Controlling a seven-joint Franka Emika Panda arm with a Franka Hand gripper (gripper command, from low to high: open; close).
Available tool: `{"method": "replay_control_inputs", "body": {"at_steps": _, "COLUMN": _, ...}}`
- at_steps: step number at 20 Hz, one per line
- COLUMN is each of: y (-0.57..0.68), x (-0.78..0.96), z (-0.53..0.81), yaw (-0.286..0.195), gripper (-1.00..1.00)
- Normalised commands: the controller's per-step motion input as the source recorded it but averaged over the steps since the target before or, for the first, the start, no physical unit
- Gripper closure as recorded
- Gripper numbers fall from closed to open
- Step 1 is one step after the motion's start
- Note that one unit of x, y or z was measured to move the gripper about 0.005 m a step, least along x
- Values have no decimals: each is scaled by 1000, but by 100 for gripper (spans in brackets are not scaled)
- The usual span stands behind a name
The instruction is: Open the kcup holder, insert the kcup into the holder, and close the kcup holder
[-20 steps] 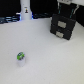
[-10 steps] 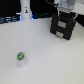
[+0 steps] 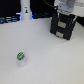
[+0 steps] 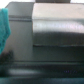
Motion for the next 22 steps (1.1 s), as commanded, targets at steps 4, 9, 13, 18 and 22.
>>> {"method": "replay_control_inputs", "body": {"at_steps": 4, "y": -151, "x": -62, "z": -60, "yaw": 28, "gripper": -100}}
{"method": "replay_control_inputs", "body": {"at_steps": 9, "y": -220, "x": -162, "z": 175, "yaw": -12, "gripper": -100}}
{"method": "replay_control_inputs", "body": {"at_steps": 13, "y": -76, "x": -201, "z": 86, "yaw": -15, "gripper": -100}}
{"method": "replay_control_inputs", "body": {"at_steps": 18, "y": -15, "x": -284, "z": -113, "yaw": -26, "gripper": -100}}
{"method": "replay_control_inputs", "body": {"at_steps": 22, "y": 14, "x": -287, "z": -335, "yaw": -16, "gripper": -100}}
